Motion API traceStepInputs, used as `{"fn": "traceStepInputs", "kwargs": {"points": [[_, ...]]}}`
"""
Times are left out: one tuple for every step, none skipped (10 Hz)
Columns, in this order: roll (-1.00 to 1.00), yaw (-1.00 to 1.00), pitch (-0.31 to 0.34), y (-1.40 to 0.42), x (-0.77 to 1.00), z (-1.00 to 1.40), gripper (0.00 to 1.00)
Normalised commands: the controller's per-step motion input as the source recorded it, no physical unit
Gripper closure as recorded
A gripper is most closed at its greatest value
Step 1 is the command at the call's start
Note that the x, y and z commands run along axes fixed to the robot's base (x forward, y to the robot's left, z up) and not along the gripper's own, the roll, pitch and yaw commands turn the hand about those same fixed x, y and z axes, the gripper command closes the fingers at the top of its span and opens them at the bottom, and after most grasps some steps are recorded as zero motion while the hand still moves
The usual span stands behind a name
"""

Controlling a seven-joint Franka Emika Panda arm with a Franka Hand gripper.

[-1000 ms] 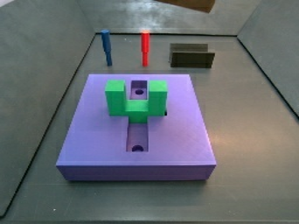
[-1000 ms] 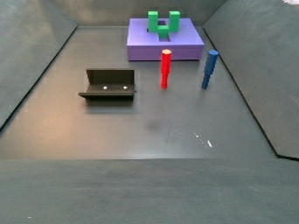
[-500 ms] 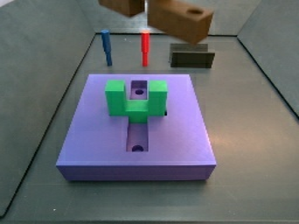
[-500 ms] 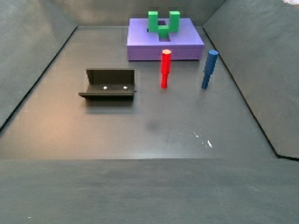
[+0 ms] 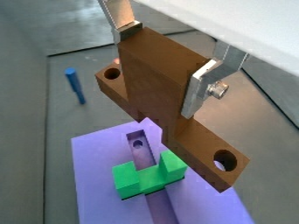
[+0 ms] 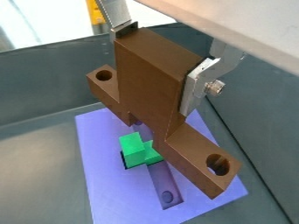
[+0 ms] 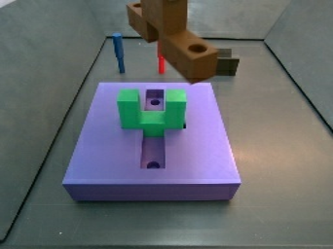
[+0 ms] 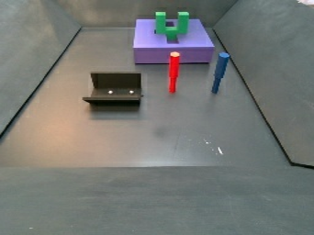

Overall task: Pick up the brown object. Move up. Place the brown object on the fixture. Regrasp the brown object. Move to above the board. Insert the brown object.
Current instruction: Insert the brown object.

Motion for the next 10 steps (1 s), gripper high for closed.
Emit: {"fn": "traceStepInputs", "kwargs": {"points": [[-0.20,-0.83,0.000,-0.04,0.00,-0.24,1.00],[-0.20,-0.82,0.033,-0.02,0.00,-0.27,1.00],[-0.20,-0.79,0.047,-0.01,0.02,-0.31,1.00],[-0.18,-0.84,0.074,0.00,0.00,-0.36,1.00],[-0.15,-0.87,0.099,0.00,0.00,-0.46,1.00],[-0.15,-0.85,0.159,0.00,0.03,-0.50,1.00],[-0.16,-0.75,0.207,0.00,0.13,-0.47,1.00],[-0.05,-0.58,0.164,-0.15,0.28,-0.32,1.00],[0.05,-0.31,0.117,-0.18,0.00,-0.14,1.00],[0.05,0.00,0.000,-0.22,-0.21,0.00,1.00]]}}
